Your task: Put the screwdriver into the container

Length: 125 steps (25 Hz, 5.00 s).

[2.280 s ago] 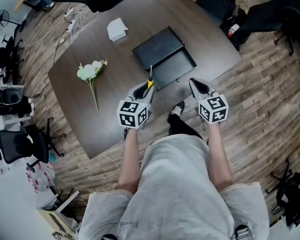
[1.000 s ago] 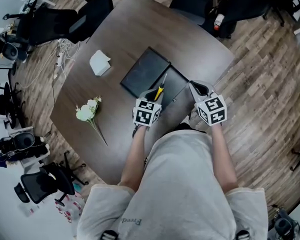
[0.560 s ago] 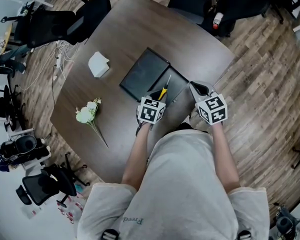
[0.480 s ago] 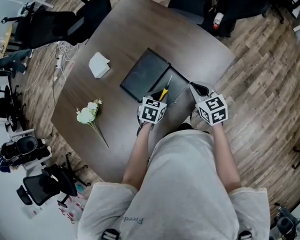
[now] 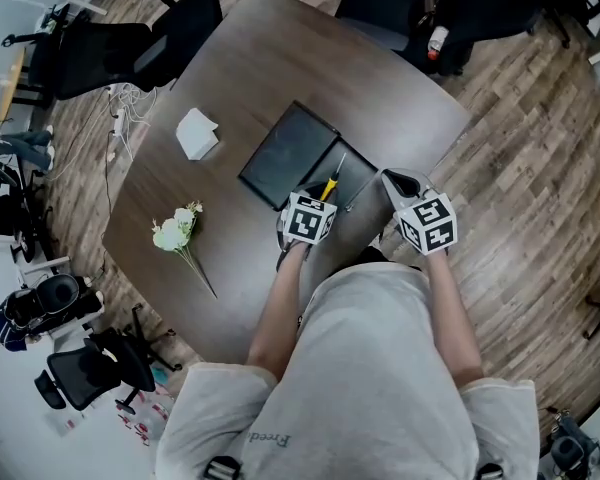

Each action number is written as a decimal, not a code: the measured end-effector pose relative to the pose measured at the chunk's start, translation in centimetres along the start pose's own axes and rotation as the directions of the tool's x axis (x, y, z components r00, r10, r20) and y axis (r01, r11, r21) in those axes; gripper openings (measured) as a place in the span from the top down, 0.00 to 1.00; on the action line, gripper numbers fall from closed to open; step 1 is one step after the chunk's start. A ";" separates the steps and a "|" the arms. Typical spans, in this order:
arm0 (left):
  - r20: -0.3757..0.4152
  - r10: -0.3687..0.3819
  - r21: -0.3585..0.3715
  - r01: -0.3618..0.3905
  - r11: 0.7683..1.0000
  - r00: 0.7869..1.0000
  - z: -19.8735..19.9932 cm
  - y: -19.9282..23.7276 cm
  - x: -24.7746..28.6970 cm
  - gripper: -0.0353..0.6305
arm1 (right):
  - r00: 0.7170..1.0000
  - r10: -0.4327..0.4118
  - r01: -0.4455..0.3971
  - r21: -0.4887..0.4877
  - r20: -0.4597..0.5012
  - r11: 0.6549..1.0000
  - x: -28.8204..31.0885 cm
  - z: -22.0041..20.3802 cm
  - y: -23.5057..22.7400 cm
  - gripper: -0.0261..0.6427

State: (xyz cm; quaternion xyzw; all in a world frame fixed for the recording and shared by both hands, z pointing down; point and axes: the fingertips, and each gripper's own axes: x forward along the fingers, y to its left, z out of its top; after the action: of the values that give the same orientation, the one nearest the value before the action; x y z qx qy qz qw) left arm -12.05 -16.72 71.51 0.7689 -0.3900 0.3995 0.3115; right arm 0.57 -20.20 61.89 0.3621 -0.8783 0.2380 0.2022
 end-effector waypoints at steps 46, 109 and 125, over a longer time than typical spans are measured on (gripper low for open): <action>-0.198 0.001 -0.059 -0.013 0.998 0.980 -2.5 0.5 1.9 0.74 | 0.999 -0.052 0.052 0.045 -0.014 0.998 -1.4 -1.4 -2.9 0.96; 0.040 -0.043 -0.116 0.048 0.992 0.998 0.0 -0.7 -4.1 0.70 | 1.000 -0.022 0.022 0.006 0.006 1.000 -2.0 -1.5 0.6 0.96; 0.158 0.039 -0.187 -0.009 0.982 0.987 -1.5 0.7 -7.2 0.70 | 0.999 0.020 -0.020 -0.006 -0.028 1.000 -0.6 -2.3 3.2 0.96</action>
State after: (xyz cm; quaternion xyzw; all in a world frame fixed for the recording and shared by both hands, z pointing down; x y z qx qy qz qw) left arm -15.85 -13.36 66.20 0.7616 -0.4588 0.3018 0.3442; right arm -0.96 -16.63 62.59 0.3495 -0.8796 0.2423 0.2131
